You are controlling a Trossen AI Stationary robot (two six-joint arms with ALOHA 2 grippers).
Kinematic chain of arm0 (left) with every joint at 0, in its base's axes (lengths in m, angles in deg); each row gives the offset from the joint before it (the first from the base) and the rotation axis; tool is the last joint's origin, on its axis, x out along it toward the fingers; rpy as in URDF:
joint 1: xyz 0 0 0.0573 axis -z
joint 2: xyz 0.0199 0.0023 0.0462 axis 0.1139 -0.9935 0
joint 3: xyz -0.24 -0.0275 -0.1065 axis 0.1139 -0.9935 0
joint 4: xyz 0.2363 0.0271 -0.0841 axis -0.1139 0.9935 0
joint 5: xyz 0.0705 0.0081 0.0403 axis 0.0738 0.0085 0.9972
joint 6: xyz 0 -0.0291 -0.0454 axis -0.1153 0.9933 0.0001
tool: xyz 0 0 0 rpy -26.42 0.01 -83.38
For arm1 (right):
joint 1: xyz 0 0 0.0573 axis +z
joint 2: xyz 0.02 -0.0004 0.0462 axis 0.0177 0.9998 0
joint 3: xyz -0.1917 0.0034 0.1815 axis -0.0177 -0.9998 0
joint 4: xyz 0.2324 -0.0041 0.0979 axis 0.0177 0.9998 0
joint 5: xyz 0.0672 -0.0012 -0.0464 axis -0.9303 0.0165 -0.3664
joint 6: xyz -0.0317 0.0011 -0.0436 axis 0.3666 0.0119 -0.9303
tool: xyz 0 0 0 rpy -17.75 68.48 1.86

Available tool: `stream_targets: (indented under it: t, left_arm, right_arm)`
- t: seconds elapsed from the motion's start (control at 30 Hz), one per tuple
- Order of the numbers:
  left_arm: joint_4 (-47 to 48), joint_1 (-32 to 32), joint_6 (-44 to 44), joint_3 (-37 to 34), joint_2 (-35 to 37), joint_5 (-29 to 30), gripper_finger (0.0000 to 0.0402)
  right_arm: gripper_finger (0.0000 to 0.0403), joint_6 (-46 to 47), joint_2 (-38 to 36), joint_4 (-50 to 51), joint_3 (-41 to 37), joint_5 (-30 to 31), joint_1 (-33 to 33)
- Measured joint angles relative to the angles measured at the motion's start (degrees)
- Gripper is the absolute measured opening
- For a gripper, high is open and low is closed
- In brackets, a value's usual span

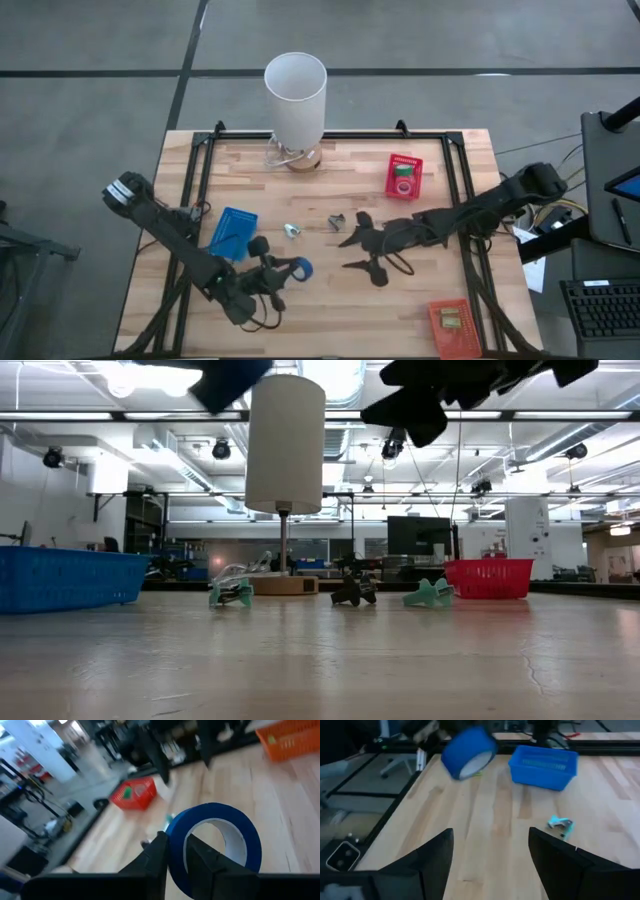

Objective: Pick and place Stapler, Stapler remover, tape
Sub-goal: Put the blue tape into the red bin

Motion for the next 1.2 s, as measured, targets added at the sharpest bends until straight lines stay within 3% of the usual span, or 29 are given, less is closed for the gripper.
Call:
stream_targets:
  t: [0.13,0.47,0.6,1.0,1.2]
  left_arm:
    - [-5.08,-0.28,-5.59,-0.04,1.90,2.43,0.0050]
    - [-14.89,-2.35,-15.53,-0.26,2.70,2.23,0.0058]
    - [-19.57,-3.52,-18.74,-0.27,2.70,-2.13,0.0055]
    - [-22.15,-7.22,-20.40,-0.33,1.99,-5.28,0.0057]
    - [-22.70,-7.98,-20.40,-0.51,1.84,-6.74,0.0059]
  right_arm:
    - [0.0244,-1.04,3.38,-6.72,0.00,-0.99,0.06]
    - [0.0243,-4.93,10.07,-27.73,0.01,-6.58,0.35]
    - [0.0239,-5.16,11.96,-32.92,0.02,-6.37,0.30]
    - [0.0243,-6.09,14.80,-38.85,1.02,-6.53,0.24]
    - [0.0218,-6.16,14.91,-38.77,1.40,-6.43,0.24]
